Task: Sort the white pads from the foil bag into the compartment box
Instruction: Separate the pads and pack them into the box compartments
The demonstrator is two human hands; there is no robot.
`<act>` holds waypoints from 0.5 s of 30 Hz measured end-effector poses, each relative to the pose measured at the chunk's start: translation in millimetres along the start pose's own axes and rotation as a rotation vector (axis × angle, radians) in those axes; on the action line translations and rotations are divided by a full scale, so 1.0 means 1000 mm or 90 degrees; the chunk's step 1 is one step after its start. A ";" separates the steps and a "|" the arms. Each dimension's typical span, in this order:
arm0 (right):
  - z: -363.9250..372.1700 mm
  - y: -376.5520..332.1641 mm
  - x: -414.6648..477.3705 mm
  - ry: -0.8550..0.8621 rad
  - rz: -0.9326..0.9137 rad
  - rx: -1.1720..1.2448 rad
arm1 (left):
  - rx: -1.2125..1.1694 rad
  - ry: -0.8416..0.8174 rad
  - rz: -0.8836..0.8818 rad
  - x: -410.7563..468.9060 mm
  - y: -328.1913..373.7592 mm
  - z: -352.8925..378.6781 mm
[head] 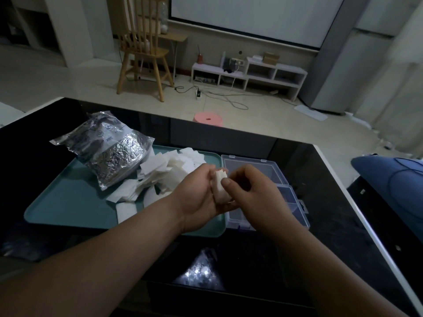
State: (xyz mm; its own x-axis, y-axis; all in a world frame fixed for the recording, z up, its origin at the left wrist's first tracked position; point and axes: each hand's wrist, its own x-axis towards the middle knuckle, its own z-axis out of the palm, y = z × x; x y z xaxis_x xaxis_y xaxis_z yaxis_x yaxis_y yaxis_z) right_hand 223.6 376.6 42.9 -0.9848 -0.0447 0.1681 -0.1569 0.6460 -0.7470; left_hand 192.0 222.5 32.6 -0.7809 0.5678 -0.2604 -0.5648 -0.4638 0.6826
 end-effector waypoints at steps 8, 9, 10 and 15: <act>0.004 0.003 0.005 0.047 0.020 -0.124 | 0.118 0.174 0.135 0.024 -0.017 0.010; 0.005 0.005 0.008 0.055 0.027 -0.129 | 0.136 0.171 0.141 0.025 -0.016 0.011; 0.004 0.007 0.010 0.060 0.037 -0.120 | 0.157 0.163 0.144 0.025 -0.016 0.014; -0.014 0.017 0.034 0.065 0.147 0.147 | 0.299 0.220 0.223 0.036 -0.005 0.015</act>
State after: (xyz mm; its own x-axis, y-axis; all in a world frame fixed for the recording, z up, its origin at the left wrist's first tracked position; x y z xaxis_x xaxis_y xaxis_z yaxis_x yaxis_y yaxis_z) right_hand 188.2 396.6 44.6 -0.9855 0.1666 0.0332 0.0443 0.4406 -0.8966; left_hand 170.9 255.6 29.9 -0.9811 0.1519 -0.1199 -0.1483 -0.1917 0.9702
